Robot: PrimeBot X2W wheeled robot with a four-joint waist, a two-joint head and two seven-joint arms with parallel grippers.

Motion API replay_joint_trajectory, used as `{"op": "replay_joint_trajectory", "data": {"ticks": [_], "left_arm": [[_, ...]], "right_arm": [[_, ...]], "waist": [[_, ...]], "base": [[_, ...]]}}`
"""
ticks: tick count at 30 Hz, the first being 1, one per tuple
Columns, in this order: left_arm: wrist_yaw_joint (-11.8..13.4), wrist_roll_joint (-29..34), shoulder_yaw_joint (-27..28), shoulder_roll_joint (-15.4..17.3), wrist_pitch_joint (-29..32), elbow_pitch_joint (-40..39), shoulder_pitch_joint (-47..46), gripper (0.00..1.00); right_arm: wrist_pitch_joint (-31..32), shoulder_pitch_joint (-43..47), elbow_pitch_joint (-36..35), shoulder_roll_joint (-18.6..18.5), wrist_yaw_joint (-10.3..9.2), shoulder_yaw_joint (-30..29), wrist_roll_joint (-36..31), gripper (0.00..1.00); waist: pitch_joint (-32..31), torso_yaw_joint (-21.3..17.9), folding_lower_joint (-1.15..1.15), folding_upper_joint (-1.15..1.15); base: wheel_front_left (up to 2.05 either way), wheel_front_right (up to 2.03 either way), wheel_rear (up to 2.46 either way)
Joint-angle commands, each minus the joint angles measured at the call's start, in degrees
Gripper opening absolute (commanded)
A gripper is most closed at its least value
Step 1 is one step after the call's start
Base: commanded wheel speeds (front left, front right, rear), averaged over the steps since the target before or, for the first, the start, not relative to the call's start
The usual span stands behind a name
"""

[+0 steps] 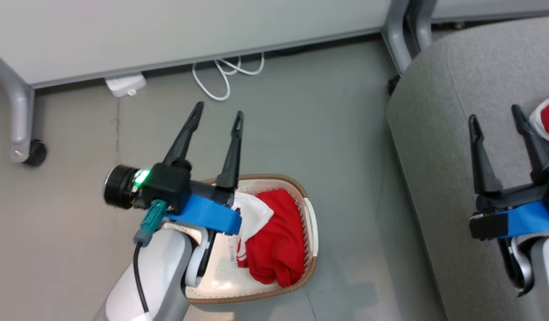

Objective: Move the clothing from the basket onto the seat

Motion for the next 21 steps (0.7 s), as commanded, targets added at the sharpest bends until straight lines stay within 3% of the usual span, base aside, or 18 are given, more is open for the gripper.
{"op": "replay_joint_trajectory", "data": {"ticks": [1,13,21], "left_arm": [[-0.37,0.87,1.7,-0.18,-0.26,-0.57,1.77,1.0],[-4.72,5.94,15.14,-3.24,-0.26,-3.27,12.67,1.0],[-8.26,8.37,20.9,-4.89,-0.27,-3.77,18.6,1.0]], "right_arm": [[-0.2,1.38,-0.45,0.61,0.01,0.33,-0.04,1.0],[-0.2,8.01,-1.34,4.15,0.01,-0.35,0.39,1.0],[-0.2,12.47,-0.29,5.71,0.01,-1.2,0.91,1.0]], "waist": [[-2.24,1.84,0.01,0.0],[-8.41,4.56,0.01,0.0],[-12.09,4.77,0.01,0.0]], "base": [[0.0,0.0,0.0],[0.0,0.0,0.0],[0.0,0.0,0.0]]}}
